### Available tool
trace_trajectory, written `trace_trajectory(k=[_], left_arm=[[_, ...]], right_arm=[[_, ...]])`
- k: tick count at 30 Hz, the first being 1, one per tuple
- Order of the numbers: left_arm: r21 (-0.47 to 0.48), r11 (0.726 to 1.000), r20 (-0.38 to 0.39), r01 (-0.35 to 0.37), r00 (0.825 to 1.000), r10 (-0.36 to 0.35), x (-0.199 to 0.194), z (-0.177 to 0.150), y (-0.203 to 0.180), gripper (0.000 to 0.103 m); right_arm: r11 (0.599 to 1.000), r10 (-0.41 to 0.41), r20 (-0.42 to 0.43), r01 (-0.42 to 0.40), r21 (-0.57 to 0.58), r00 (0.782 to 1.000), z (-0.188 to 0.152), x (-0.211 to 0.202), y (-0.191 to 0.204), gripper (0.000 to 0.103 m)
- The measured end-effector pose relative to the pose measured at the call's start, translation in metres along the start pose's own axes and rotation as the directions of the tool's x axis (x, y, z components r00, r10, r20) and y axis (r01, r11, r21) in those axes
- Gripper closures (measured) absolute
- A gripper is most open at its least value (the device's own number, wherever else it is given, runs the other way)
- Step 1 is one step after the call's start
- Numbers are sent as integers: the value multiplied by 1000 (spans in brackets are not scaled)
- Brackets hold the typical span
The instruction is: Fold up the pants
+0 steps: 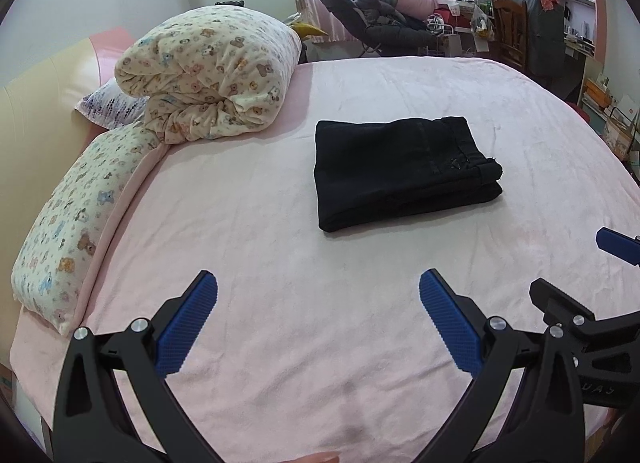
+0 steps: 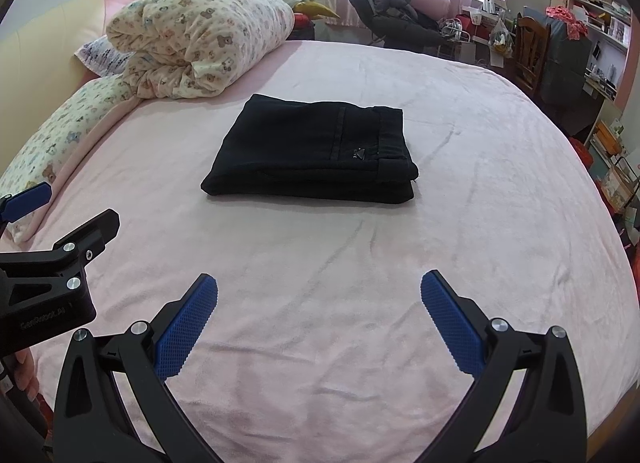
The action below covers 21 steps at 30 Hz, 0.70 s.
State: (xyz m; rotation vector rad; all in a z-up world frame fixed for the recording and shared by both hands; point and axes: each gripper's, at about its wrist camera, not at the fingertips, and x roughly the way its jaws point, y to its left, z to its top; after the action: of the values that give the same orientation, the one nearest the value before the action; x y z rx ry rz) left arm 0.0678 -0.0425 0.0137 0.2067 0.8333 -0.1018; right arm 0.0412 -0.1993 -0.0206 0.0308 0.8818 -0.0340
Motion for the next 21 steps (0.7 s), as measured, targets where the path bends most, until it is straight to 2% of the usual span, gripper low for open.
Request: trace_trajectory(k=[10, 21], left_arm=[[4, 1000, 0, 19, 1000, -19, 1, -1, -1, 2], [11, 1000, -6, 8, 1000, -8, 1, -3, -1, 2]], right_arm=[[1000, 2, -1, -2, -7, 1000, 1, 0, 0, 1], [999, 12, -10, -12, -32, 1000, 0, 0, -4, 1]])
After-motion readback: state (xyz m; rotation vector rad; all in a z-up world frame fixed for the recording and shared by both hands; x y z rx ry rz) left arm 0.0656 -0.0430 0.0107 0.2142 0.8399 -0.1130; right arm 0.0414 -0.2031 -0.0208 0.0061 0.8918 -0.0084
